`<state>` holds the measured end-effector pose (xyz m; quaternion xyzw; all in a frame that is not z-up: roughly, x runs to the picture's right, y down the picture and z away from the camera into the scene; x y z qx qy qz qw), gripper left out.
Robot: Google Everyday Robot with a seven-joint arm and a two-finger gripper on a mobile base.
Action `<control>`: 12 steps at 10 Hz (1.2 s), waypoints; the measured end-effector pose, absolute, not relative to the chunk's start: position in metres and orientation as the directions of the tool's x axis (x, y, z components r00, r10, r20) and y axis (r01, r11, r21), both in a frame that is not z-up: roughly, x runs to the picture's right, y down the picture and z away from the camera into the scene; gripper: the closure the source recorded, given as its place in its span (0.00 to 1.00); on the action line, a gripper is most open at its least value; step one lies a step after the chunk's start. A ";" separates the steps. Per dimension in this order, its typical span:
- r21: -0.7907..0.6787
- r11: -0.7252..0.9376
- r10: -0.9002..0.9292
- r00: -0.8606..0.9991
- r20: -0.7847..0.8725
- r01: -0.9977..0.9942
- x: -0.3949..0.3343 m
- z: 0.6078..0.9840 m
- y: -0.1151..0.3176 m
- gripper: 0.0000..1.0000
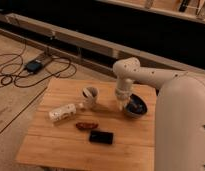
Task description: Drag the ceramic bowl in a circle
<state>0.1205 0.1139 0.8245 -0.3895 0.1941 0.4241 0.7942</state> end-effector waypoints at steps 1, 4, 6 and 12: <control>-0.454 0.337 0.522 0.565 -0.639 -0.825 0.120 0.824 0.114 0.79; -0.454 0.337 0.522 0.565 -0.639 -0.825 0.120 0.824 0.114 0.79; -0.454 0.336 0.522 0.565 -0.639 -0.825 0.120 0.824 0.114 0.79; -0.454 0.336 0.522 0.564 -0.639 -0.825 0.121 0.824 0.114 0.70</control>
